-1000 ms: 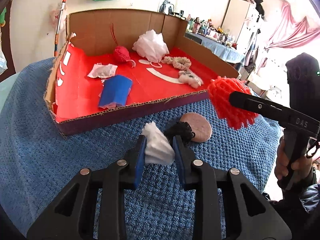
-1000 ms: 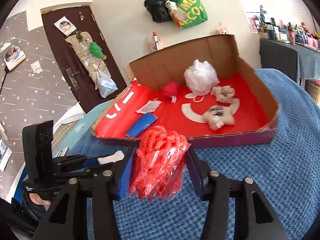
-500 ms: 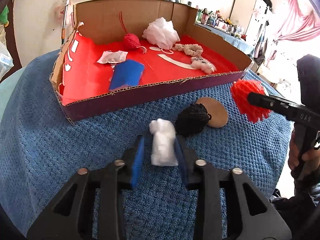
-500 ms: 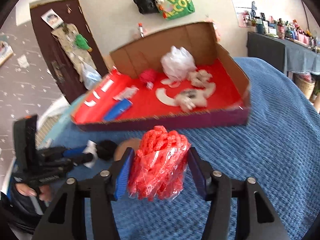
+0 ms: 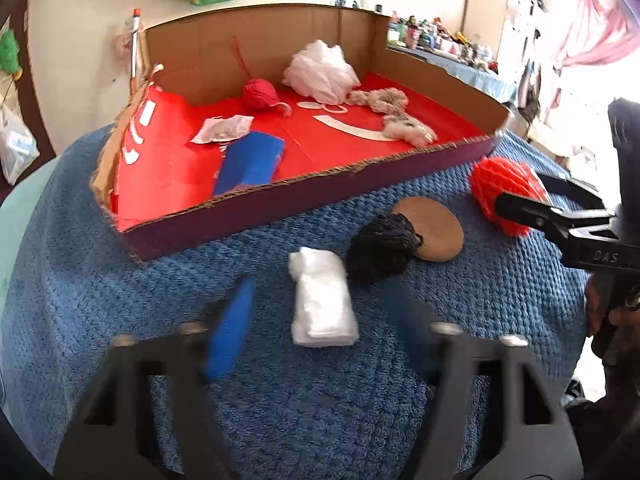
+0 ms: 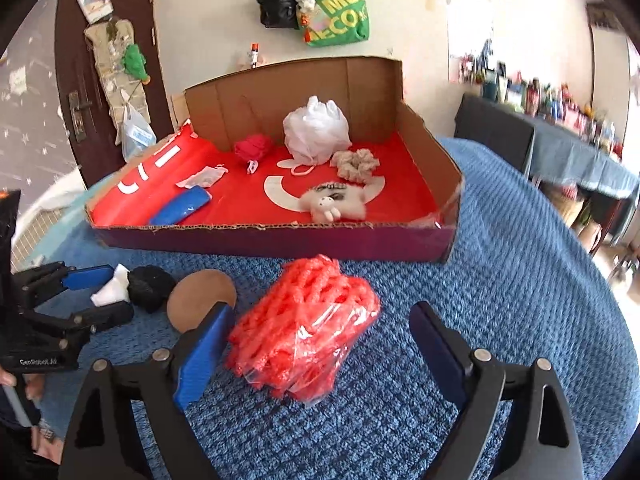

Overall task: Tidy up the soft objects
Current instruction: 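Carry the red mesh puff and white cloth over the box with both tools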

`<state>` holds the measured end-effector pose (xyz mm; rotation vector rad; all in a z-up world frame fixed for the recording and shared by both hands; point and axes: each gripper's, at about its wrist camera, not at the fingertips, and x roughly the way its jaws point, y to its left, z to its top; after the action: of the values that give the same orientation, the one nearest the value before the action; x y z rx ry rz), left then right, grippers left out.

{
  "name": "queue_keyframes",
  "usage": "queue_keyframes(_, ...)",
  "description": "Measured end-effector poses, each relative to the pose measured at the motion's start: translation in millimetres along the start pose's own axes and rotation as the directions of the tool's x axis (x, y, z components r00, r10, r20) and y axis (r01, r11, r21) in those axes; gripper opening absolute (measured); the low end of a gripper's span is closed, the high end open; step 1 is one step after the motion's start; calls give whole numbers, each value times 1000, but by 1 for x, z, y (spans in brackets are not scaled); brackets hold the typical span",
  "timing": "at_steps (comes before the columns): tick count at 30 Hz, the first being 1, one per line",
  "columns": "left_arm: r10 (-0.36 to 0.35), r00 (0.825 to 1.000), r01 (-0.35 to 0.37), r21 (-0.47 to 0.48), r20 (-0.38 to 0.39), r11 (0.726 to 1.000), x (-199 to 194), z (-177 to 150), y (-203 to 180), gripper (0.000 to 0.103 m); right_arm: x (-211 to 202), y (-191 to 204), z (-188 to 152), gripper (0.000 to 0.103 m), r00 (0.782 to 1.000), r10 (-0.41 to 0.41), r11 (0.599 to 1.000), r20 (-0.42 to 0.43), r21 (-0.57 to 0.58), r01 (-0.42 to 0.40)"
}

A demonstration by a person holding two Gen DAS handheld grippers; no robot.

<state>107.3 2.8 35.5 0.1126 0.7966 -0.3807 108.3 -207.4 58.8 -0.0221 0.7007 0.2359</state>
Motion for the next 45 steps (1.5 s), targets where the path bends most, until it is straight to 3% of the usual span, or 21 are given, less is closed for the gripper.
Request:
queue_keyframes(1,-5,1000,5,6,-14,1000,4,0,-2,27,1,3,0,86,1000,-5,1000,2,-17,6)
queue_keyframes(2,-3,1000,3,11,-13,1000,5,-1,-3,22,1,5,0,70,1000,-4,1000,4,-28,4)
queue_keyframes(3,-5,1000,5,10,1,1000,3,-1,-3,19,2,7,0,66,1000,2,999,6,-41,-1)
queue_keyframes(11,-35,998,34,17,47,999,-13,2,-6,18,-18,7,7,64,995,51,998,88,-36,-48)
queue_keyframes(17,-55,996,55,5,67,998,-22,6,-4,18,-16,8,8,64,993,85,996,79,-27,-84)
queue_keyframes(22,-88,991,88,8,105,996,-31,29,-1,18,-18,9,32,64,984,140,990,112,-38,-137)
queue_keyframes(26,-109,989,108,21,101,994,-16,64,4,18,-7,8,65,64,972,203,979,117,-52,-198)
queue_keyframes(30,-129,990,128,17,63,992,11,103,14,18,24,8,103,64,967,244,968,78,-70,-239)
queue_keyframes(36,-142,989,141,-8,-33,990,63,152,30,18,84,2,144,64,959,278,958,-54,-55,-281)
queue_keyframes(45,-124,981,121,-32,-147,992,113,162,40,18,145,-4,153,65,939,250,965,-235,-13,-261)
